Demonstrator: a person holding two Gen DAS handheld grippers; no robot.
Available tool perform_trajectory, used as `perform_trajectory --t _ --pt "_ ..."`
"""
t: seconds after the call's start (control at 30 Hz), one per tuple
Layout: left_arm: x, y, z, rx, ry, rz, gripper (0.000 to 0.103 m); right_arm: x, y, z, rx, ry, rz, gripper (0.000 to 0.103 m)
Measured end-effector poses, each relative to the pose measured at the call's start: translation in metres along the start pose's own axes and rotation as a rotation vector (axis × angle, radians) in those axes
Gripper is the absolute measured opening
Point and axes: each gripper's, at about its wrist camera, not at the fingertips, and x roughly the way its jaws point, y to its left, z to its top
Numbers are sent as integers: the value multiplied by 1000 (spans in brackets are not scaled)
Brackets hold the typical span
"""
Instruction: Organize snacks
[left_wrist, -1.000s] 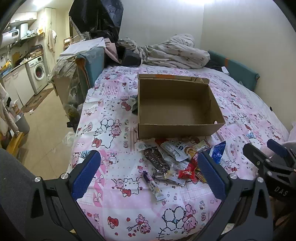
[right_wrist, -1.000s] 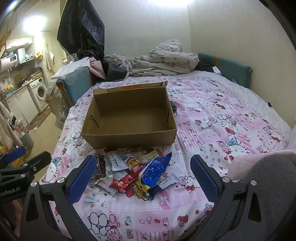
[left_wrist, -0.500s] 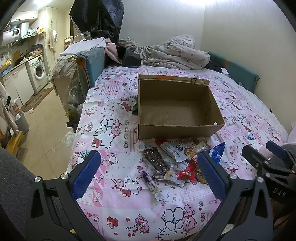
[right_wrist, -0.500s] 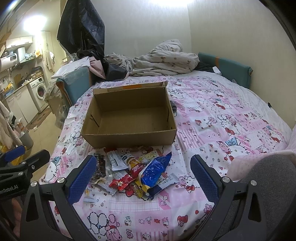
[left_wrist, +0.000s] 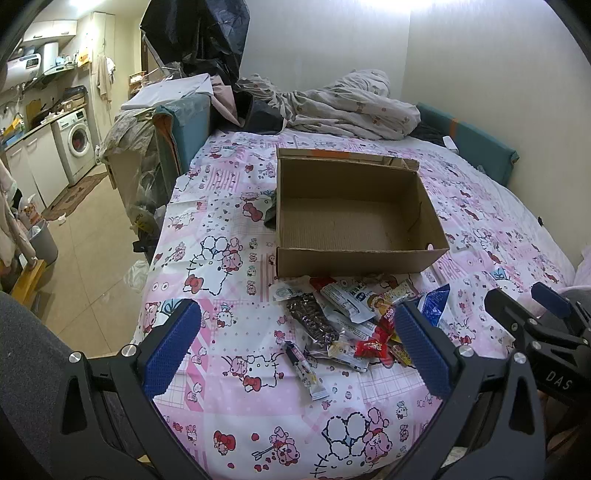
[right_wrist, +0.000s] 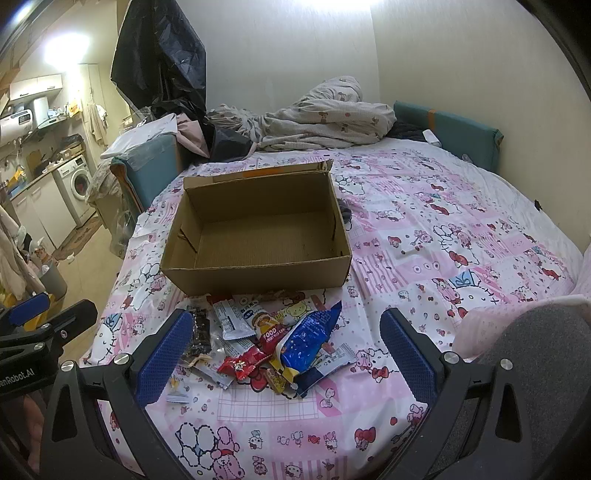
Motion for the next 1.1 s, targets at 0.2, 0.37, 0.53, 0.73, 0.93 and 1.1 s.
perform_trajectory --t 0.2,0.37,0.53,0.73,0.93,1.1 --pt "-2 -1 4 5 -6 -1 103 0 0 0 -3 -1 -3 103" --pt "-2 0 4 1 -5 -2 103 -1 0 0 -2 -1 -3 103" --pt "-3 -1 5 -6 -7 -2 103 -1 0 0 1 1 -3 103" --pt "-2 -1 4 -8 -8 -2 103 -1 0 0 2 1 -3 103" --pt "-2 0 2 -8 -7 -2 103 -1 1 0 1 2 -2 103" --pt "-1 0 2 -9 -7 -3 103 -2 1 -1 2 3 -1 103"
